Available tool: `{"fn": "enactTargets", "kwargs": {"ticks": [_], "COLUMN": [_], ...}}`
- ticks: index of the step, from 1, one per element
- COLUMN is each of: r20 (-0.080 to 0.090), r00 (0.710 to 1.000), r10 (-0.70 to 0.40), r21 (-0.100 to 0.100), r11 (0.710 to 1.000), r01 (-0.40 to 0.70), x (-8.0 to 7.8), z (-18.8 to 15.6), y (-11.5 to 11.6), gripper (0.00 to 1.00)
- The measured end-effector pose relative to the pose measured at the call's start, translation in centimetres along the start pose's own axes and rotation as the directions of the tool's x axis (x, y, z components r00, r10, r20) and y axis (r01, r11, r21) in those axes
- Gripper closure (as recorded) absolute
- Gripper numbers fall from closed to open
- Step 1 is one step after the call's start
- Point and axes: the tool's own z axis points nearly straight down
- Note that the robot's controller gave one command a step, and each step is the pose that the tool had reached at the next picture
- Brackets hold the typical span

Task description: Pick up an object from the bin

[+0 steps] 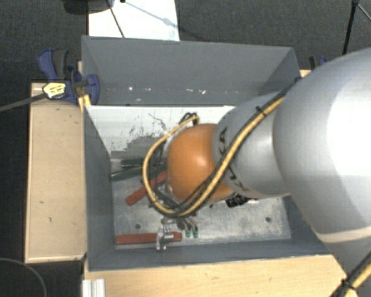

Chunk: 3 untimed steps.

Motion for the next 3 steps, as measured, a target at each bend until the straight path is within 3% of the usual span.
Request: {"fn": "enactTargets", "kwargs": {"ticks": [1,2,3], "r20": [0.000,0.008,0.007], "r00": [0.997,0.996,0.988], "r10": [0.071,0.083,0.153], "r21": [0.000,-0.011,-0.003], "r11": [0.997,0.996,0.988], "r01": [-0.071,-0.083,-0.153], "x": [0.2,-0.3,-1.5], "z": [-2.0,0.3,0.7], "y": [6.2,5.3,2.4], "gripper": [0.00,0.00,1.00]}}
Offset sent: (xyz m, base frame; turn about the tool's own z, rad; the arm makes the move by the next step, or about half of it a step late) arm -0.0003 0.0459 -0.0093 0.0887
